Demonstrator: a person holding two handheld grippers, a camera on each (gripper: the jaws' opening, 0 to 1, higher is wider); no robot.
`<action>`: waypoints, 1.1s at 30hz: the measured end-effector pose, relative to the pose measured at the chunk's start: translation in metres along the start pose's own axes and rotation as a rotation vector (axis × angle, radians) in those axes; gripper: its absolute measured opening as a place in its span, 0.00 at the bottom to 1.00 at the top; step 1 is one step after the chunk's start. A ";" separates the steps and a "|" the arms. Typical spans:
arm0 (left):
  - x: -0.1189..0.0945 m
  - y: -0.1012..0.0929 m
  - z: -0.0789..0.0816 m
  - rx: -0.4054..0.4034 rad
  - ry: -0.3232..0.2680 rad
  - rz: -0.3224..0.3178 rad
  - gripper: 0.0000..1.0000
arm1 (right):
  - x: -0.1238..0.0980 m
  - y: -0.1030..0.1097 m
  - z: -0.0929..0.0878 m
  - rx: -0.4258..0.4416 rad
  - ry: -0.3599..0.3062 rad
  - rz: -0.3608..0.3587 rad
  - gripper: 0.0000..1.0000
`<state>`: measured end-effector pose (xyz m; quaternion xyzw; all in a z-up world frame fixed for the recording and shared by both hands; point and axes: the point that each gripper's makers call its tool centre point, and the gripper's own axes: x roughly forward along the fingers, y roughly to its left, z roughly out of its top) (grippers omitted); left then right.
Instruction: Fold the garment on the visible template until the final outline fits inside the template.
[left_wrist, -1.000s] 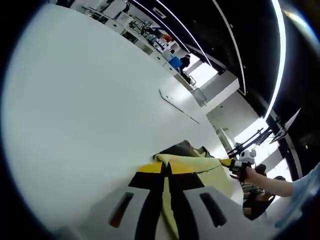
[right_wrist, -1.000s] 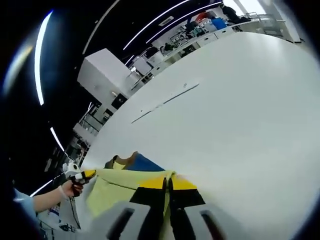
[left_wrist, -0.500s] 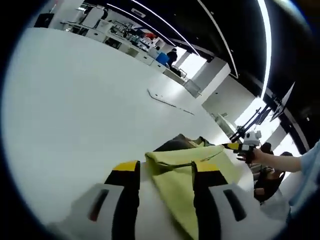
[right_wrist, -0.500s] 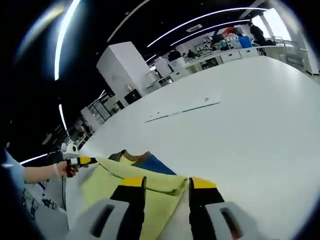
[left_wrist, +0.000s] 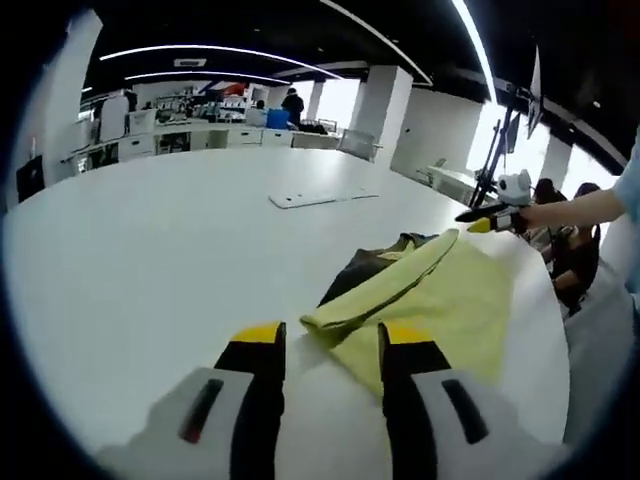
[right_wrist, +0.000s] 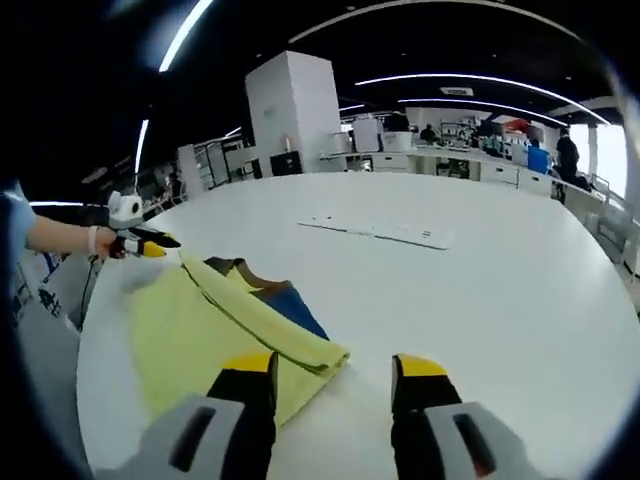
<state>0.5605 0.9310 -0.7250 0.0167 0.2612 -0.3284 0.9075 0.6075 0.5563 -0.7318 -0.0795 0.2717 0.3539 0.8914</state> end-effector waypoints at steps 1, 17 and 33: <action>0.000 0.002 -0.001 0.044 0.012 0.013 0.27 | 0.000 0.000 0.002 -0.023 -0.011 -0.001 0.37; 0.013 0.023 -0.007 0.360 0.128 0.112 0.25 | 0.015 -0.004 -0.018 -0.294 0.111 -0.043 0.26; 0.026 0.006 0.002 0.543 0.131 0.100 0.17 | 0.019 0.011 -0.001 -0.413 0.083 0.003 0.18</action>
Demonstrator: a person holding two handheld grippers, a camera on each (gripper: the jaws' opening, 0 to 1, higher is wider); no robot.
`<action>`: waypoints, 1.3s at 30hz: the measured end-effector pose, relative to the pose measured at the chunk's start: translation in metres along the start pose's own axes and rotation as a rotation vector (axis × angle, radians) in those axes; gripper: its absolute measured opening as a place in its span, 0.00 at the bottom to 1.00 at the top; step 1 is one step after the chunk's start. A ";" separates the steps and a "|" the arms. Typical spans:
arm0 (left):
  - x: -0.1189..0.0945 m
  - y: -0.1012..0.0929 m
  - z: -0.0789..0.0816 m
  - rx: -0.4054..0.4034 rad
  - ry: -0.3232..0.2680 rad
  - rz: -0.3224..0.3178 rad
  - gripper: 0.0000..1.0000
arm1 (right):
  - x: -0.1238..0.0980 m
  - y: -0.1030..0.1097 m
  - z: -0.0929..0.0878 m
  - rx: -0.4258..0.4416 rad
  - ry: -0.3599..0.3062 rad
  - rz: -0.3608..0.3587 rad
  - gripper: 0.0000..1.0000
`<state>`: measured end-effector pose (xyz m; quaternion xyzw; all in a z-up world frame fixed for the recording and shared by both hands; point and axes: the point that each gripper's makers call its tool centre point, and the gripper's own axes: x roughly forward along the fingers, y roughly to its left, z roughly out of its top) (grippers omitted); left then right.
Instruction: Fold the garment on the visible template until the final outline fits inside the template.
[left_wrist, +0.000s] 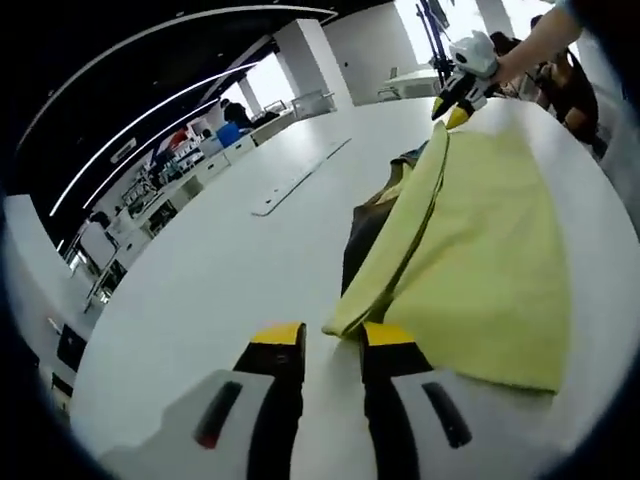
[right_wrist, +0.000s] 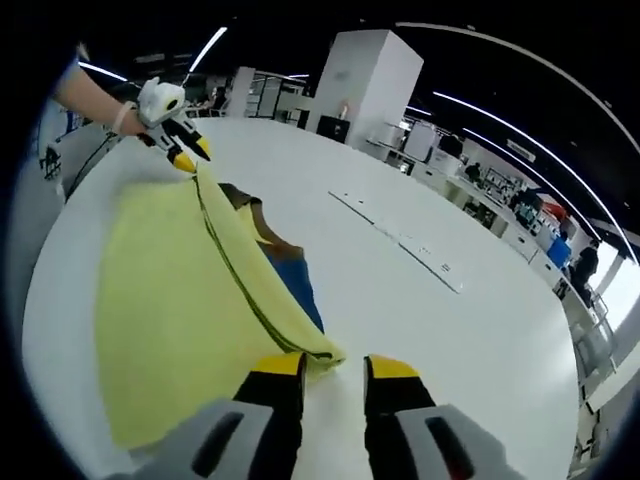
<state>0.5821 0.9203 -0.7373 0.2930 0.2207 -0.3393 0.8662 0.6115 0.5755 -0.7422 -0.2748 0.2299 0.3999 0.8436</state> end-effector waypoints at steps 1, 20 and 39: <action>0.000 0.000 0.001 0.003 0.000 -0.001 0.16 | 0.000 0.000 0.000 -0.010 0.002 0.002 0.16; 0.006 -0.004 0.005 0.004 0.002 -0.042 0.00 | 0.011 -0.002 -0.006 -0.316 0.057 0.008 0.00; 0.031 0.017 -0.008 -0.630 0.023 0.015 0.00 | 0.033 -0.026 0.001 0.061 0.057 -0.065 0.00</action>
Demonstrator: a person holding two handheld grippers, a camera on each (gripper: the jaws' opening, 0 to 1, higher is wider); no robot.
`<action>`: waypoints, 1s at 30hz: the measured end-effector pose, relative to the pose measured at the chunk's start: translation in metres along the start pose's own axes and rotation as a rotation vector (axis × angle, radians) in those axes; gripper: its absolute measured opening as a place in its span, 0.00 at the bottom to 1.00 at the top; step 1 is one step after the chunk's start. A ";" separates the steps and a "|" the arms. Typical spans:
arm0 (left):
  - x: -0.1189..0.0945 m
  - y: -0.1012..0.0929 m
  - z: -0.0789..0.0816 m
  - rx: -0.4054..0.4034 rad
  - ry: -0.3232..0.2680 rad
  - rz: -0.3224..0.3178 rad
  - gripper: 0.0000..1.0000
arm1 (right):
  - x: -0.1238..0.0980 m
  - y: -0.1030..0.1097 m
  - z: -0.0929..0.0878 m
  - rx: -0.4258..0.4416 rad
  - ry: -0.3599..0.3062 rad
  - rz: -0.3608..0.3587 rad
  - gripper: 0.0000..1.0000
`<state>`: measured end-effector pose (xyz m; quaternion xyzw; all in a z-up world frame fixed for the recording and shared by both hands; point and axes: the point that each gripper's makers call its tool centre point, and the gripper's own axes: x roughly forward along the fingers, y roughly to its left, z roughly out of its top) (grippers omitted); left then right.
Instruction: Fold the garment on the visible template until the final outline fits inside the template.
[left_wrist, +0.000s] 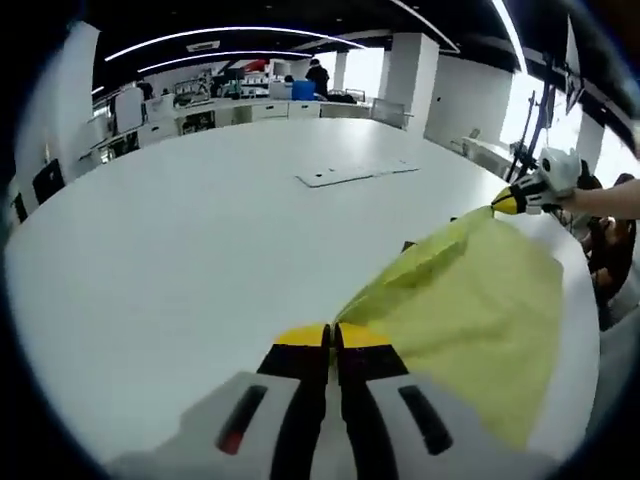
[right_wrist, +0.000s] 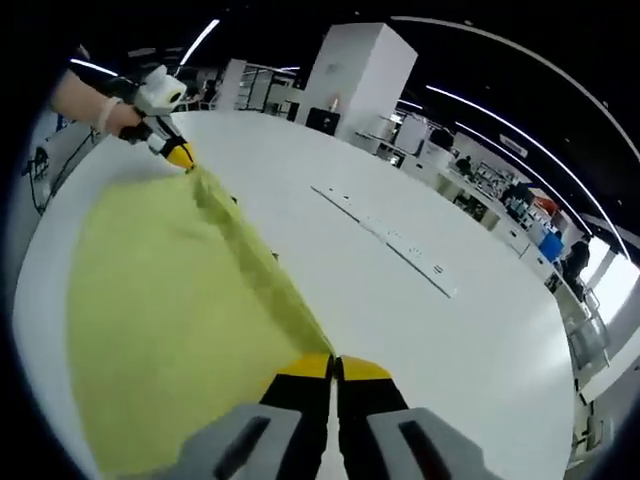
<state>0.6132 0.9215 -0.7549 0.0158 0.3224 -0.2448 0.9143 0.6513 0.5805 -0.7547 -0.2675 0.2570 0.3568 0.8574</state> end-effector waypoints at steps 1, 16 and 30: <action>0.001 0.000 0.001 -0.017 -0.004 -0.001 0.00 | 0.001 0.000 0.000 0.007 -0.002 0.000 0.00; -0.004 -0.002 -0.001 -0.039 -0.046 -0.031 0.19 | -0.004 0.008 0.002 0.200 -0.052 0.021 0.24; -0.027 -0.036 0.012 0.048 -0.136 -0.236 0.66 | -0.025 0.021 0.002 0.334 -0.131 0.105 0.73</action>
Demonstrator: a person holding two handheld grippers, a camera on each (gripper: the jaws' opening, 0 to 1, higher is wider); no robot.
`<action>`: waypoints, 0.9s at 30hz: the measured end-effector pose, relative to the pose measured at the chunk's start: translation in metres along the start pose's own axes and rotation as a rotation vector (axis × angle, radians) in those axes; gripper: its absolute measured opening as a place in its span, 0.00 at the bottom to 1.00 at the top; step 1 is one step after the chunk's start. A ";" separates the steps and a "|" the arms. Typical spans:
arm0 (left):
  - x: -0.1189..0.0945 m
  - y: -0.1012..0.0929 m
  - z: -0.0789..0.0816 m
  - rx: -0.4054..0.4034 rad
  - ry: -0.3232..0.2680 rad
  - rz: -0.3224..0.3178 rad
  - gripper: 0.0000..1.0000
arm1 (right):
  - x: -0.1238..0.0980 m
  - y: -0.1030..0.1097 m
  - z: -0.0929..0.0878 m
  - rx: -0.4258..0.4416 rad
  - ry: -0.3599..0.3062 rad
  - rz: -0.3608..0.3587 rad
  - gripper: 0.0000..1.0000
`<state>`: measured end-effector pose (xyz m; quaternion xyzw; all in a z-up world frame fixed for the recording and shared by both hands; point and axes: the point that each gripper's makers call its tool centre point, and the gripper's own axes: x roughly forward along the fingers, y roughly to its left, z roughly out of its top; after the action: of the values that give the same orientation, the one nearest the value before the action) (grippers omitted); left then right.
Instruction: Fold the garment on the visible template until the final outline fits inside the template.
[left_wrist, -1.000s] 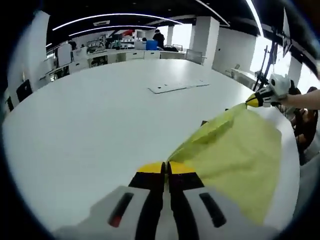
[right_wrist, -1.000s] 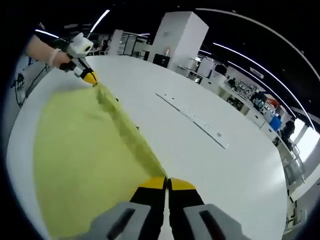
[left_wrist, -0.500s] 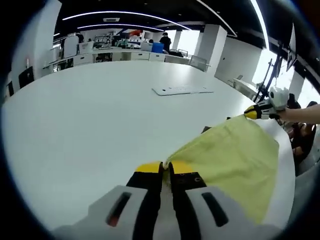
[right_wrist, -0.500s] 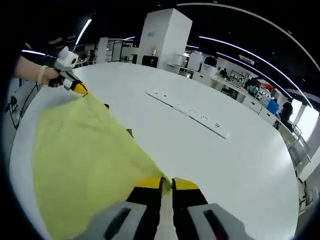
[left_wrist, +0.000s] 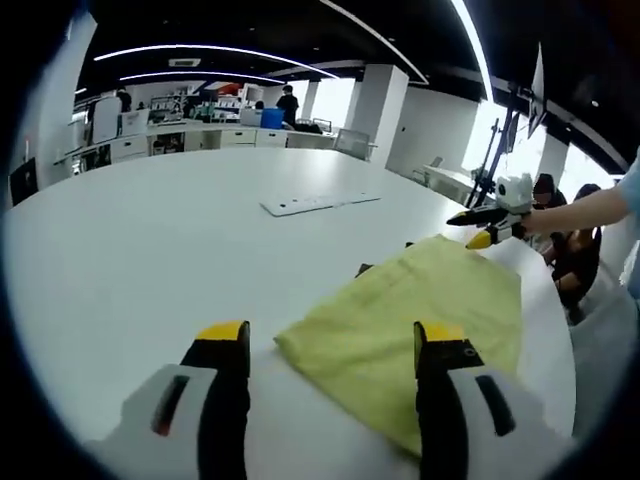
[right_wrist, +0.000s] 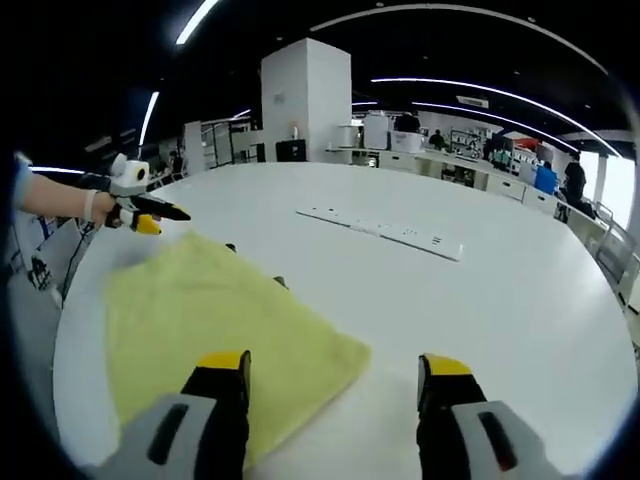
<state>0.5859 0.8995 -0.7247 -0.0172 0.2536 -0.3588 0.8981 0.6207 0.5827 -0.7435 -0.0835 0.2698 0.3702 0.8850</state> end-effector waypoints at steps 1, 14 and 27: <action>-0.001 -0.003 0.000 -0.001 0.002 -0.011 0.68 | -0.001 0.002 0.001 0.001 -0.002 0.007 0.75; -0.024 -0.016 -0.003 -0.023 0.006 -0.033 0.70 | -0.019 0.016 0.004 0.030 -0.013 0.039 0.71; -0.058 -0.037 -0.024 -0.047 0.024 -0.026 0.65 | -0.052 0.032 -0.022 0.070 -0.010 0.046 0.67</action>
<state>0.5156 0.9140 -0.7117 -0.0370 0.2724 -0.3644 0.8897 0.5591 0.5666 -0.7323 -0.0443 0.2802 0.3813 0.8798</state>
